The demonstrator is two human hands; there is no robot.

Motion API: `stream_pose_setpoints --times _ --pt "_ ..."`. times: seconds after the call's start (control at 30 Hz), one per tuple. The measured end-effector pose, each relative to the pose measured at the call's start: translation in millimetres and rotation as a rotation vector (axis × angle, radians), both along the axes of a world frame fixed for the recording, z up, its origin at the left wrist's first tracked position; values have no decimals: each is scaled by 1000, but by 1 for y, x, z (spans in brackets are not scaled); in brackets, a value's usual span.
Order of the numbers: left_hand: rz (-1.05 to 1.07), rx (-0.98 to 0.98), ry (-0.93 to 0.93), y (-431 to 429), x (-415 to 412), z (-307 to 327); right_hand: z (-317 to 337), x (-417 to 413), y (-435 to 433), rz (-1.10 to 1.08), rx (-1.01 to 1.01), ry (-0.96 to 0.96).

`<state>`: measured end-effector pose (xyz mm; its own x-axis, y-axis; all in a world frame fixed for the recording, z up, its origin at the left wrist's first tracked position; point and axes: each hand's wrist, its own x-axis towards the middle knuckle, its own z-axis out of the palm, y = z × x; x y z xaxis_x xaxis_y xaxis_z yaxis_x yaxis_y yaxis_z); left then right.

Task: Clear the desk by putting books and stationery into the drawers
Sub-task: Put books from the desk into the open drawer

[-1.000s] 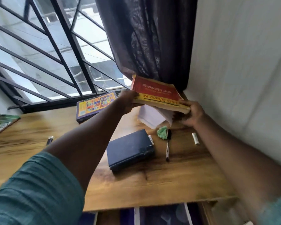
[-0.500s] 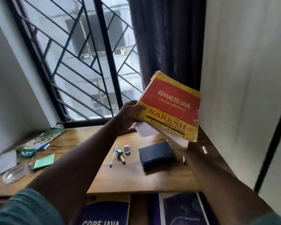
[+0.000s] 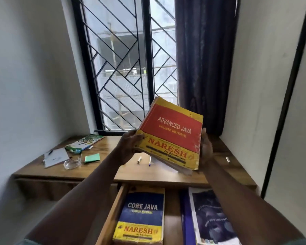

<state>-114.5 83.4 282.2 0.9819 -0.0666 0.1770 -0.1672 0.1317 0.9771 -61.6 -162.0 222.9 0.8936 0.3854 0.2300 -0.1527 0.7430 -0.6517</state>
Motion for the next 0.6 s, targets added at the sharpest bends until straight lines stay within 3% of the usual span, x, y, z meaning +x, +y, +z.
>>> stream_pose_setpoints --times 0.13,0.33,0.6 --pt "49 -60 145 22 -35 -49 -12 -33 18 -91 -316 58" --pt "115 -90 417 47 -70 -147 -78 -67 42 -43 -531 401" --pt "157 44 645 59 -80 -249 -176 -63 63 -72 -781 608"
